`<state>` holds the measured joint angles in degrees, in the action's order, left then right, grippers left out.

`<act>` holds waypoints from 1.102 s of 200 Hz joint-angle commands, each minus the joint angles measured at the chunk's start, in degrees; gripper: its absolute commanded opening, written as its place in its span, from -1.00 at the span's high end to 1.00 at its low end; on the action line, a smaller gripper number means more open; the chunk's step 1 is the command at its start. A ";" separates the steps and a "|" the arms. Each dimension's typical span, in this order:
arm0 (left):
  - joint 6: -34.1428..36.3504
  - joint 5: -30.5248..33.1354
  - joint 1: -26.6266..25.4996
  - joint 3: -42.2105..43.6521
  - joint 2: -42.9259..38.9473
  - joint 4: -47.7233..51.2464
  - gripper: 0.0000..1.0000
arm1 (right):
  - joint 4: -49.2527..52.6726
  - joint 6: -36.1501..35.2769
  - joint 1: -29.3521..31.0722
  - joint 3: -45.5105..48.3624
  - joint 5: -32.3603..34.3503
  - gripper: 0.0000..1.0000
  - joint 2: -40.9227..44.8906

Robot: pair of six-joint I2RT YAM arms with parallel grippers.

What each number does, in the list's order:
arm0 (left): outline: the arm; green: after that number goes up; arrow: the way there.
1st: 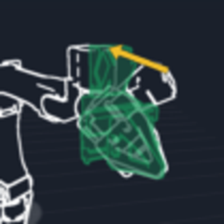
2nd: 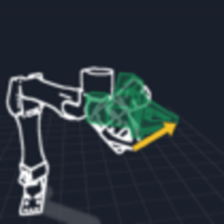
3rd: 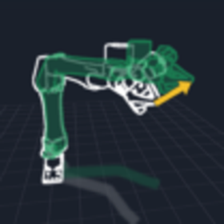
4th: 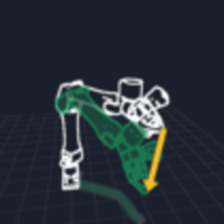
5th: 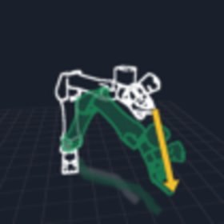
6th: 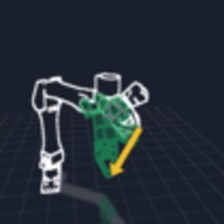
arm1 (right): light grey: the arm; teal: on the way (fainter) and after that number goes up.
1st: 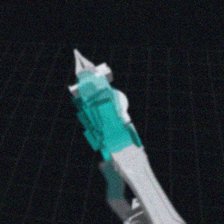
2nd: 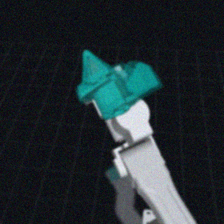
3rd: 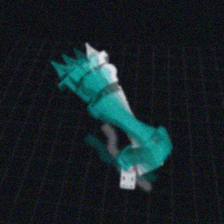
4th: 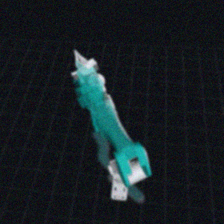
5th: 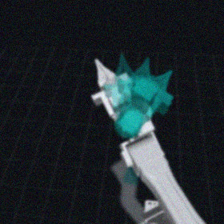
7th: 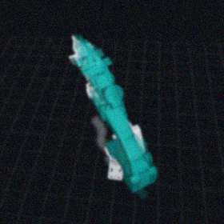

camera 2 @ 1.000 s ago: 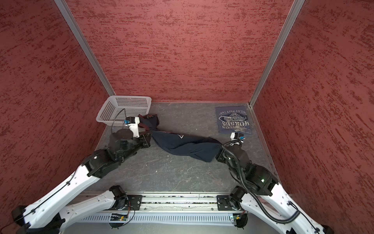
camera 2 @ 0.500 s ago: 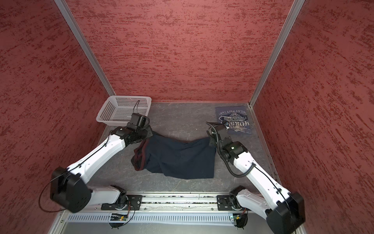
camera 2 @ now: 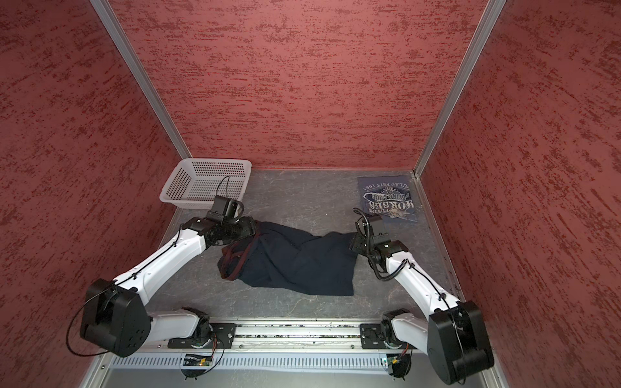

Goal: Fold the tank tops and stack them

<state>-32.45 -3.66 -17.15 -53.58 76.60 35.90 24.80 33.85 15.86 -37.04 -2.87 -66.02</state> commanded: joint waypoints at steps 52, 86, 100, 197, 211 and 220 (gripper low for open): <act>2.21 -4.07 2.64 -6.49 17.09 -6.39 -0.44 | -10.82 1.23 -1.62 2.79 -2.50 -0.29 -5.33; 2.06 -5.65 2.56 -8.84 22.10 -7.55 -0.36 | -15.07 0.37 -3.82 0.08 -5.96 -0.25 -11.30; 1.86 -6.08 2.48 -9.32 23.18 -8.01 -0.33 | -14.81 0.17 -3.90 -1.83 -6.31 -0.23 -14.18; 1.56 -6.85 2.15 -7.80 23.69 -9.18 -0.19 | -16.62 -0.66 -3.85 -5.13 -9.43 0.32 -21.41; 1.58 -6.65 2.12 -7.53 23.35 -9.25 -0.18 | -15.85 -0.95 -3.85 -5.18 -8.54 0.42 -20.57; 1.59 -6.71 2.12 -7.36 23.10 -9.12 -0.17 | -15.11 -1.28 -3.87 -5.32 -7.83 0.47 -19.79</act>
<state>-31.14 -10.15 -14.85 -61.71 100.42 27.73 9.37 33.56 12.16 -40.91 -11.33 -87.64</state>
